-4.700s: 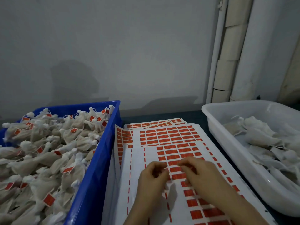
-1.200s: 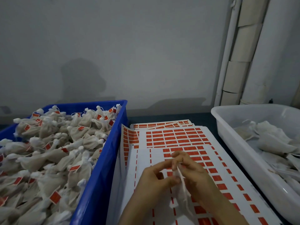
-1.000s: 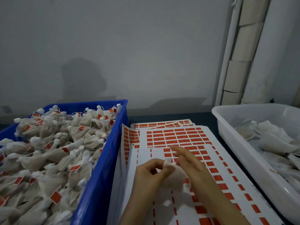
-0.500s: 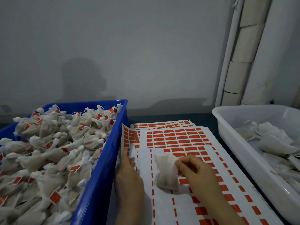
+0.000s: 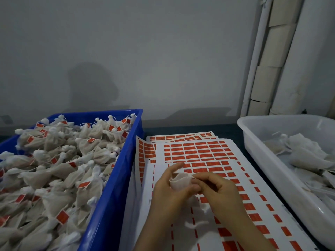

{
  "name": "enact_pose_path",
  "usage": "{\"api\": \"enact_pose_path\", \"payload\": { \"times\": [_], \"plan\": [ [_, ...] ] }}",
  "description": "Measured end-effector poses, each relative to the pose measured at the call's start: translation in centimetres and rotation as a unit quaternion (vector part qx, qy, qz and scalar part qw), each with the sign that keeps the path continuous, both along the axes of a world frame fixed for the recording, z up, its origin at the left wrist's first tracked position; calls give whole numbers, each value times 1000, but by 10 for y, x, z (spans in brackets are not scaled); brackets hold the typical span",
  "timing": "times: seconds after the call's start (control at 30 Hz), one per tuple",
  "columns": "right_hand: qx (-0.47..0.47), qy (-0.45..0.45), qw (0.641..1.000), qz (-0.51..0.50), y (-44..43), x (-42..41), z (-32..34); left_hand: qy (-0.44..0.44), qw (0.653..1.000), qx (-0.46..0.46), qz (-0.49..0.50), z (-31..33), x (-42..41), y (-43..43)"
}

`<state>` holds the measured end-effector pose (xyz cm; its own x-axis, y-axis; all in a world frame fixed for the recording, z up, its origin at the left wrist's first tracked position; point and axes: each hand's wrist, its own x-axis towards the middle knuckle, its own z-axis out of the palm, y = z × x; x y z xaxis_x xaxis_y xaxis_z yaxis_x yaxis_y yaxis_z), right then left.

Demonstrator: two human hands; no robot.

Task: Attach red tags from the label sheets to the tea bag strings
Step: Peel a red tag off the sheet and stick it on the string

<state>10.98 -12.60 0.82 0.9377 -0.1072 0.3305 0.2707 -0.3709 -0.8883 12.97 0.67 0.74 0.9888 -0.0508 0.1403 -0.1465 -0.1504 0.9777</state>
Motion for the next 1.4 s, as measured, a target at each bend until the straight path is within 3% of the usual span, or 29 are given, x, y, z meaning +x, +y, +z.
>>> {"api": "enact_pose_path", "payload": {
  "times": [0.13, 0.3, 0.5, 0.73, 1.13, 1.4],
  "plan": [
    [-5, -27, 999, -21, -1, -1, 3, 6, 1000, -26, 4, -1, 3, -2],
    [-4, -58, 995, -85, -2, -4, 7, -8, 999, 9, 42, 1, 1, 1],
    [55, -85, 979, -177, -12, -8, 15, 0, 999, 32, 35, 1, -4, 1],
    [43, -67, 985, -154, -10, -8, 16, -13, 999, 8, -38, 4, -16, 0],
    [63, -62, 980, -179, -15, -7, 13, -35, 990, 67, -119, 1, -15, -5],
    [123, -30, 987, -95, -14, -9, 14, -75, 995, 44, 43, -6, -6, 0]
  ]
}}
